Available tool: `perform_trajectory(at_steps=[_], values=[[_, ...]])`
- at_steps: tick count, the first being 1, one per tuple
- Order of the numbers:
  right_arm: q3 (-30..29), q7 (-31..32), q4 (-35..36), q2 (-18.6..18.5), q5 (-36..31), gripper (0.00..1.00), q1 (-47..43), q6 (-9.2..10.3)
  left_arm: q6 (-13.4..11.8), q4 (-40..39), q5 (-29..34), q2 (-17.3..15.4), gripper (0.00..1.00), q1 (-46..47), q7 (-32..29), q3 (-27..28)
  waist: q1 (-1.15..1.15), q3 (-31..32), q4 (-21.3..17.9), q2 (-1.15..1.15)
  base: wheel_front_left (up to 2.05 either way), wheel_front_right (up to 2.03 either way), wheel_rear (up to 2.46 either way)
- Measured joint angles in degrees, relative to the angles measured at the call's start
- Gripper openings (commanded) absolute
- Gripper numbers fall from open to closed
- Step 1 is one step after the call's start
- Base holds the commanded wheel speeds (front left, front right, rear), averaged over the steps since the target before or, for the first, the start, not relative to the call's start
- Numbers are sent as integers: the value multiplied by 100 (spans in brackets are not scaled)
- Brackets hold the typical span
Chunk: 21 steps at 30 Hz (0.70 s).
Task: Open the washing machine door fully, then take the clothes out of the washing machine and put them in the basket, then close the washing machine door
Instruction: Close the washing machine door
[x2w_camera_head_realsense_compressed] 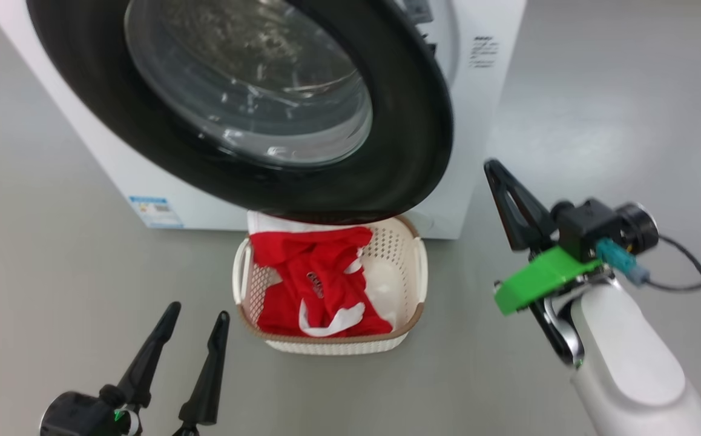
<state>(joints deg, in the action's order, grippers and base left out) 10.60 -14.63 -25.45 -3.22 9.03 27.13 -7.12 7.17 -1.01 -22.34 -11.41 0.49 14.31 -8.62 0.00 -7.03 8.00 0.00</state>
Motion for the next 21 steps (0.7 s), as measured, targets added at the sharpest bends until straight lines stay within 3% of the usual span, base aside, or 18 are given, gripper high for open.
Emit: perform_trajectory(at_steps=[14,21], values=[[101,-1,-600,-40,-14,0,1134,0,0,-8,-97,77,100,432,0,-119,0,-603,720,0,0,0,0],[-307,-1,-681,-45,-249,0,1408,0,0,12,-138,137,100,484,0,-189,0,-835,1050,0,0,0,0]])
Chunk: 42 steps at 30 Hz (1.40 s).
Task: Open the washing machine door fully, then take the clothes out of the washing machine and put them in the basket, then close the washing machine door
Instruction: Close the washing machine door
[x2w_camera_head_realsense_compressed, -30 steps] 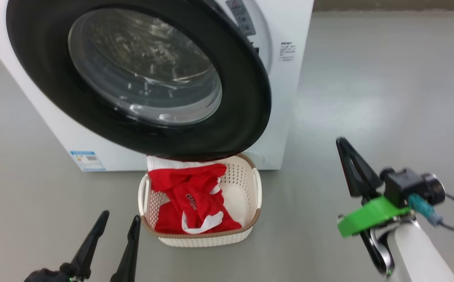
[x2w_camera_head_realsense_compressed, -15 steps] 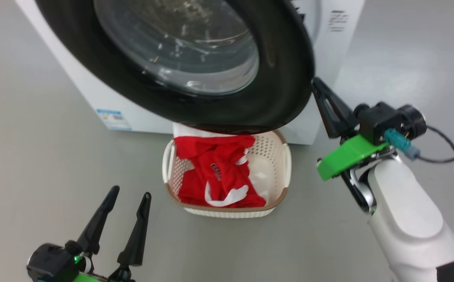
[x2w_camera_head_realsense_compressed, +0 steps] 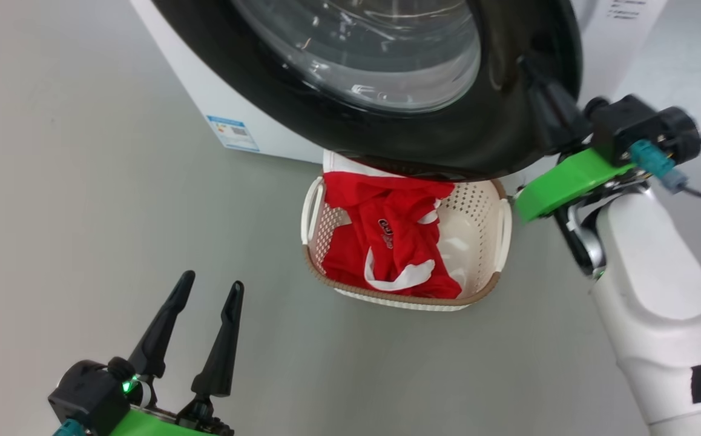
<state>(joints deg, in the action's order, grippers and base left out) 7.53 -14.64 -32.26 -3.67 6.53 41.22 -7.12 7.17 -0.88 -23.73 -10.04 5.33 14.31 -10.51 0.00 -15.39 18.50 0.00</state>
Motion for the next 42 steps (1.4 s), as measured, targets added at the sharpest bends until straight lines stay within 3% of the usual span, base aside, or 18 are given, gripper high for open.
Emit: perform_trajectory(at_steps=[11,27,42], values=[[-495,0,8,1,-358,0,363,-25,0,-1,-81,4,100,123,0,-20,0,-280,141,0,0,0,0],[-1126,-34,-466,-36,-667,0,1593,-70,0,-114,-118,29,100,492,0,-115,0,-956,271,0,0,0,0],[-1131,-48,-399,47,-715,0,1611,-97,0,-115,-155,51,100,548,0,49,0,-1071,205,0,0,0,0]])
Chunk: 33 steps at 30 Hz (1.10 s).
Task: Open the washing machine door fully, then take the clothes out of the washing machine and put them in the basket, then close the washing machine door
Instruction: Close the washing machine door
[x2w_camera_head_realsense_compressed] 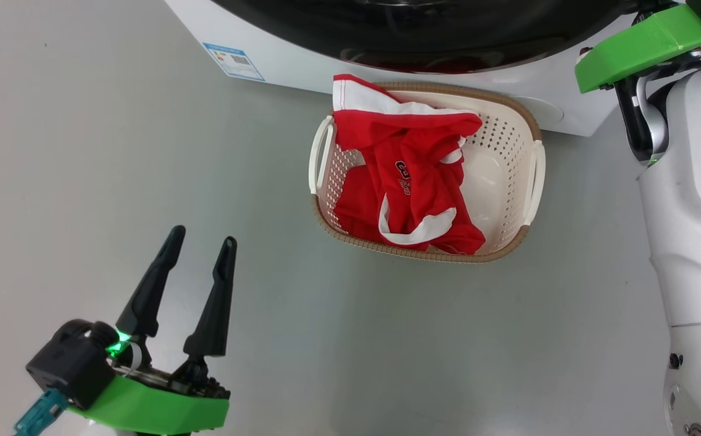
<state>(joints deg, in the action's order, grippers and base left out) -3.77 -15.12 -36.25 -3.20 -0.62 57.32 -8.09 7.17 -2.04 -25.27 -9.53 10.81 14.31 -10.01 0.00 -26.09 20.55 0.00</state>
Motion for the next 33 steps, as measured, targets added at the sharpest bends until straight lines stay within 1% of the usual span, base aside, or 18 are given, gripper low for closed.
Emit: perform_trajectory(at_steps=[6,7,8,9,10,16,23,33], values=[[24,0,164,-30,67,0,-76,5,0,20,1,5,100,0,0,44,0,90,-62,0,0,0,0],[25,0,200,-44,93,4,-96,7,0,22,0,7,100,0,0,52,0,111,-72,0,0,0,0],[27,0,250,-54,141,24,-126,10,0,26,0,7,100,0,0,62,0,135,-83,0,0,0,0],[34,0,318,-68,199,47,-179,18,0,30,-2,8,100,-1,0,77,0,159,-96,0,0,0,0],[51,0,372,-78,258,99,-242,38,0,33,-3,8,100,-2,0,94,0,185,-112,0,0,0,0],[278,0,730,-90,459,100,-871,41,0,64,-19,-1,100,-7,0,98,0,342,-253,0,0,0,0],[582,1,1195,-74,673,100,-1630,41,0,113,-15,-30,100,-30,0,125,0,535,-520,0,0,0,0],[577,2,1689,-51,768,100,-2506,41,0,107,-20,-43,100,-179,0,250,0,869,-934,0,0,0,0]])
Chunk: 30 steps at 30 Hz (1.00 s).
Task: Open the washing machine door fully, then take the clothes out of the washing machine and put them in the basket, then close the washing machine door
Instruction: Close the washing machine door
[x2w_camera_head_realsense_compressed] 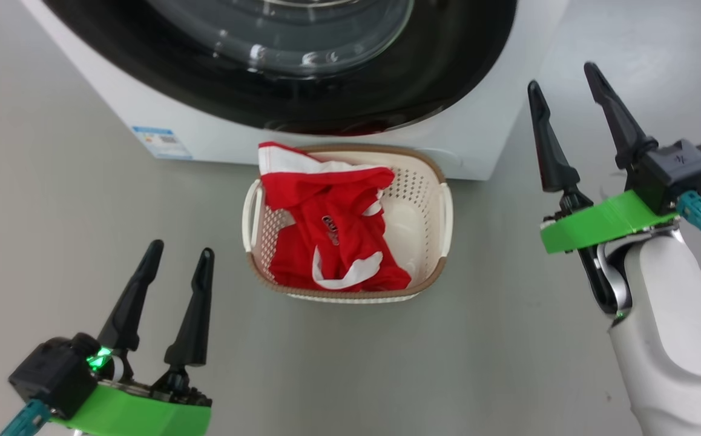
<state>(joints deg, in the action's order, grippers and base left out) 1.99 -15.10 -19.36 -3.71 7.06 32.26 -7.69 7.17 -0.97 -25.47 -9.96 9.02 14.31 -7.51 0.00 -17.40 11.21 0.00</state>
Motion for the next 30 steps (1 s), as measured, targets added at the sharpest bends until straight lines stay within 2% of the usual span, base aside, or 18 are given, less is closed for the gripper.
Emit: perform_trajectory(at_steps=[16,30], values=[[-415,4,412,53,33,100,-1257,0,0,38,29,-5,100,-506,0,380,0,801,-719,0,0,0,0],[-656,4,772,88,164,100,-2426,0,0,230,301,-76,100,-1201,0,645,0,1597,-1026,0,0,0,0]])
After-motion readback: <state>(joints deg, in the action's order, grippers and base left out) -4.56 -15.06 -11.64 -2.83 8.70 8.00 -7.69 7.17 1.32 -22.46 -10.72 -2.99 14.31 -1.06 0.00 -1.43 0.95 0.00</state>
